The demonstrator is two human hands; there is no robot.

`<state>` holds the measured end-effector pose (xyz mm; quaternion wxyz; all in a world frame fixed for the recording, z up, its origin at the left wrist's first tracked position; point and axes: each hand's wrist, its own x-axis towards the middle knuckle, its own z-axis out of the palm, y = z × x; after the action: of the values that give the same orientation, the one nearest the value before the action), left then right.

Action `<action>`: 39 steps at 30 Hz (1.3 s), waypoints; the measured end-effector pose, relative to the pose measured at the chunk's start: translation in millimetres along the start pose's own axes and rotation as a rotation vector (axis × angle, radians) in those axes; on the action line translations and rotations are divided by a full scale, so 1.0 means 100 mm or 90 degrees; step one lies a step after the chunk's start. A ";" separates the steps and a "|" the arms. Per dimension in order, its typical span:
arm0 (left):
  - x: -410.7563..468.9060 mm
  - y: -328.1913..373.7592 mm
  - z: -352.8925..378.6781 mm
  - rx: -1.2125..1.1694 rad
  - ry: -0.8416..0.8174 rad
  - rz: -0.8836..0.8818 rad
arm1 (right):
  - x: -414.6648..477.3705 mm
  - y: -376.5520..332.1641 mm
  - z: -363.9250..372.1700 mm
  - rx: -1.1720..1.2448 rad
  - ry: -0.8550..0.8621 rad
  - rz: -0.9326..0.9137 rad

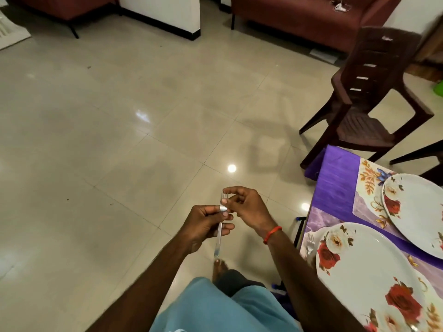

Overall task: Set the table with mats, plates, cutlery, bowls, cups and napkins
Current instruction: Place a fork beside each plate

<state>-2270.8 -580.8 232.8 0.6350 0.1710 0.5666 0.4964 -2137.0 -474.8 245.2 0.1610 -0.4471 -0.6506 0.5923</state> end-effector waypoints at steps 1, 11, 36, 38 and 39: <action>0.04 0.03 -0.04 -0.004 0.006 0.000 | 0.04 -0.02 0.02 0.016 0.014 0.002; 0.92 0.58 -0.35 0.027 0.019 -0.004 | 0.99 -0.20 -0.06 0.189 0.132 0.061; 3.04 2.32 -0.67 0.168 -0.048 -0.001 | 3.22 -1.00 -0.41 0.264 0.266 0.047; 3.29 2.51 -0.68 0.202 -0.079 0.003 | 3.43 -1.05 -0.48 0.271 0.304 0.057; 3.40 2.61 -0.68 0.212 -0.089 0.003 | 3.51 -1.07 -0.51 0.276 0.316 0.061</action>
<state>-2490.9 -207.6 228.9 0.6347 0.3087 0.5953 0.3841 -2333.7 -161.1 243.3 0.3779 -0.5633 -0.4282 0.5970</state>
